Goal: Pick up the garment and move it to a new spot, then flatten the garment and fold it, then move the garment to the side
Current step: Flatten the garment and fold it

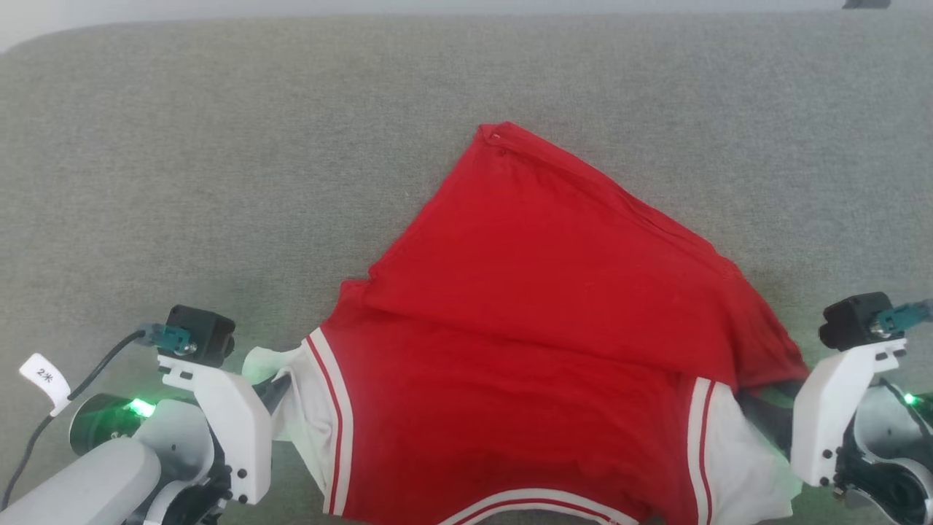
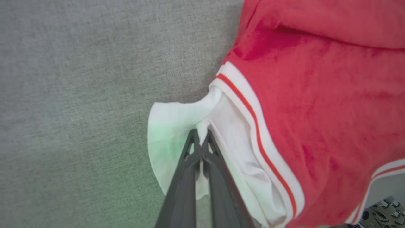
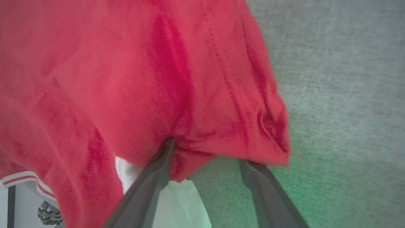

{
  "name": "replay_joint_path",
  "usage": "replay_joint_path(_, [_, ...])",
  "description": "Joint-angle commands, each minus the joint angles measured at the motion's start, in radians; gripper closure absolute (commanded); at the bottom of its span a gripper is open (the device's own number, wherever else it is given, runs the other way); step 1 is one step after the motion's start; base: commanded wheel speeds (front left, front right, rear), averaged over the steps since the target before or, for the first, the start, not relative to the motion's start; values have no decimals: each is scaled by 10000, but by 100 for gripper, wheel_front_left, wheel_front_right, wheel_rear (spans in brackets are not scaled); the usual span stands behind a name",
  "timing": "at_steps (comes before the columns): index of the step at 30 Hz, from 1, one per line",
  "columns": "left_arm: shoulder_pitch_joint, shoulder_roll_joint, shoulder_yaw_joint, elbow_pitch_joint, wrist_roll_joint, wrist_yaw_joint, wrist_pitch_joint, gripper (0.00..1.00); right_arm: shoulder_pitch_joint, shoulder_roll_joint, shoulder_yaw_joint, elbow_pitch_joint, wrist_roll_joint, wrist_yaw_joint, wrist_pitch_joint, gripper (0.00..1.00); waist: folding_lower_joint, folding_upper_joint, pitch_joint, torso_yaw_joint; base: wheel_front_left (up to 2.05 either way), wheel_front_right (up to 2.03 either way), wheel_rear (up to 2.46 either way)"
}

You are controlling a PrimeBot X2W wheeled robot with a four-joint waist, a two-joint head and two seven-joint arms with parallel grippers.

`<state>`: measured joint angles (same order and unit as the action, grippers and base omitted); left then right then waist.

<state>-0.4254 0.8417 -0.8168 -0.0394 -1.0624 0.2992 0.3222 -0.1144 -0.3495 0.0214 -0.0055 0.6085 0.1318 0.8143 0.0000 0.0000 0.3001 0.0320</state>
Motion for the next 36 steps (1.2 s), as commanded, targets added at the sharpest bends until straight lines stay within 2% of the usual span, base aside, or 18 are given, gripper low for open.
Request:
replay_joint_path(1, [155, 43, 12, -14, -57, 33, -67, 100, 128, -56, -131, -76, -20, -19, -75, 0, 0, 0, -87, -5, 0, 0, 0])
replay_joint_path(11, [342, 83, -23, -183, -95, 153, -126, 100, -133, -64, -521, -2156, -302, -9, -280, 0, 0, 0, -284, 87, 0, 0, 0])
replay_joint_path(17, [137, -102, -129, -240, 59, 82, -85, 100, -1256, -247, -159, -2232, -264, -9, -542, 0, 0, 0, -238, 406, 0, 0, 0])
replay_joint_path(23, [-178, -407, -275, -138, 216, -90, -29, 100, -3027, -748, 799, -1135, -339, -9, -898, 0, 0, 0, -16, 1050, 0, 0, 0])
replay_joint_path(30, [-667, -1043, -565, 217, 482, -462, -38, 100, -5244, -911, 2200, 1149, 121, -11, -1235, 0, 0, 0, 355, 2068, 0, 0, 0])
replay_joint_path(31, [-667, -1043, -565, 217, 482, -462, -38, 100, -5244, -911, 2200, 1149, 121, -11, -1235, 0, 0, 0, 355, 2068, 0, 0, 0])
replay_joint_path(36, [-998, -1509, -723, 578, 555, -759, -101, 100, -6663, -1063, 3292, 2984, 277, -9, -1247, 0, 0, 0, 636, 2767, 0, 0, 0])
